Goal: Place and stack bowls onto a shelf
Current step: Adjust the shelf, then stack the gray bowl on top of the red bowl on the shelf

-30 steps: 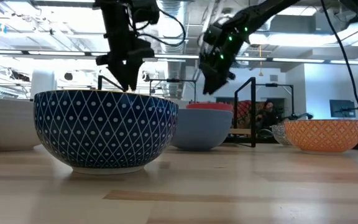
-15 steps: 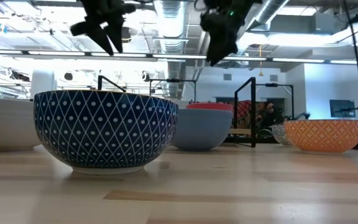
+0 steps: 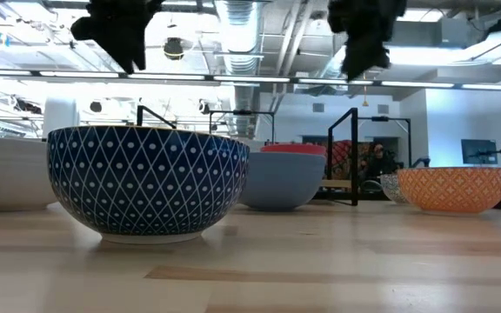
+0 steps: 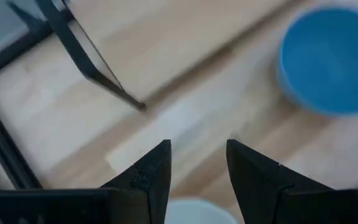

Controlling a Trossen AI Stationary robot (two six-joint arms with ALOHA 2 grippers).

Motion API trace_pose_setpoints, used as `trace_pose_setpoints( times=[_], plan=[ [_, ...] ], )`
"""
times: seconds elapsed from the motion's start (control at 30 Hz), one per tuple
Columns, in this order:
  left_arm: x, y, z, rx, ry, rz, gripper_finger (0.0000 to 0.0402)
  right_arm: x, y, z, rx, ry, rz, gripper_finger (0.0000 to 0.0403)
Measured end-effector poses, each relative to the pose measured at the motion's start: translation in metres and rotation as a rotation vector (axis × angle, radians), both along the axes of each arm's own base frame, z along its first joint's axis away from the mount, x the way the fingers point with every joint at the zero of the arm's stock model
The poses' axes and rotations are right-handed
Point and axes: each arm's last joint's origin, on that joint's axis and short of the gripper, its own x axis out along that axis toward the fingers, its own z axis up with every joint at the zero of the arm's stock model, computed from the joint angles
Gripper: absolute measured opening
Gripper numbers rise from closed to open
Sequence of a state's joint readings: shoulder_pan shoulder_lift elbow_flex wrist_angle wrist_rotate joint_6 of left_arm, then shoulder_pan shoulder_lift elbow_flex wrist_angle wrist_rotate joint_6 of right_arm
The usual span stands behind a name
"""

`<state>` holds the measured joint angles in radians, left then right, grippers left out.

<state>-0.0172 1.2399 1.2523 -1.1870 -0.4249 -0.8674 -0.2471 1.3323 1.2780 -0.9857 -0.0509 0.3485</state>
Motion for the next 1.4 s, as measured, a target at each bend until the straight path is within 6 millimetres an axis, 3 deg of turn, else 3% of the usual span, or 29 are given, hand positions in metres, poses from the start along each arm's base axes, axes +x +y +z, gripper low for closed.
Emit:
trace_pose_setpoints(
  times=[0.27, 0.57, 0.77, 0.97, 1.4],
  plan=[
    [0.006, -0.028, -0.037, -0.063, 0.070, 0.009, 0.0139, -0.001, 0.019, -0.050, 0.084, 0.105, -0.057, 0.0139],
    [0.007, -0.041, -0.079, -0.129, 0.166, 0.042, 0.0139, 0.001, -0.020, -0.083, -0.001, 0.085, -0.137, 0.0101],
    [0.007, -0.047, -0.093, -0.175, 0.164, 0.068, 0.0139, -0.005, -0.049, -0.087, -0.045, 0.085, -0.157, 0.0101],
    [0.009, -0.054, -0.098, -0.201, 0.124, 0.083, 0.0139, -0.007, -0.063, -0.091, -0.065, 0.088, -0.134, 0.0101],
    [0.012, -0.063, -0.100, -0.302, 0.115, 0.053, 0.0139, 0.005, -0.039, -0.067, -0.065, -0.114, -0.048, 0.0103]
  ],
)
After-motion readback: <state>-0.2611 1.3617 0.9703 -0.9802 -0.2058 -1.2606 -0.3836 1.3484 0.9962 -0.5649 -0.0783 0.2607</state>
